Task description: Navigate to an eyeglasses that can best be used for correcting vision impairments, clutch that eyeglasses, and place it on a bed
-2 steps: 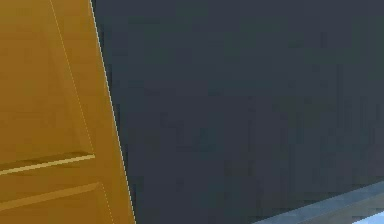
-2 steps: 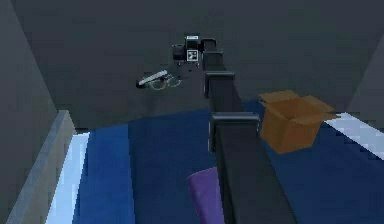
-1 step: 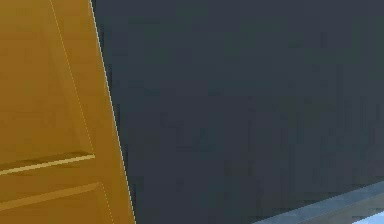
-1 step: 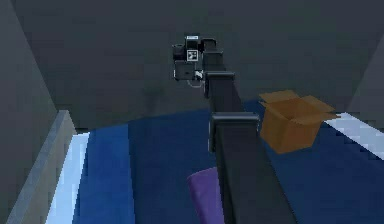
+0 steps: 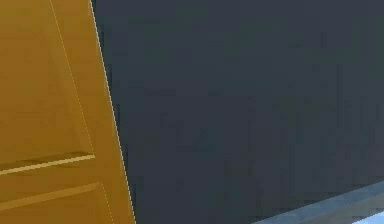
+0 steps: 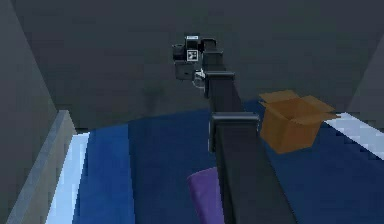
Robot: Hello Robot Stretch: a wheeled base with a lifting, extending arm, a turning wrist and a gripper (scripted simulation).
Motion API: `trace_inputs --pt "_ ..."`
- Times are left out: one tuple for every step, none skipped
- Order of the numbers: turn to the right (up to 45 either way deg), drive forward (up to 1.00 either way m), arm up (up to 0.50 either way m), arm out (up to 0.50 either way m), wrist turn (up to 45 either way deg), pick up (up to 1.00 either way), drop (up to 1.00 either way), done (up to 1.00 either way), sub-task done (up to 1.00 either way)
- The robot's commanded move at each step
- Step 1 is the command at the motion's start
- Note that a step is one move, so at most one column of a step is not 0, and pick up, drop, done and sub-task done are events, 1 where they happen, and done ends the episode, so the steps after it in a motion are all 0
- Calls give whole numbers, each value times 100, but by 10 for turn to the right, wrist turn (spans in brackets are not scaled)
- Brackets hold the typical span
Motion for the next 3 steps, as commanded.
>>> trace_inputs --pt "0 0 -32 0 0 0 0 0 0" --pt "0 0 -32 0 0 0 0 0 0" --pt "0 0 0 0 0 0 100 0 0"
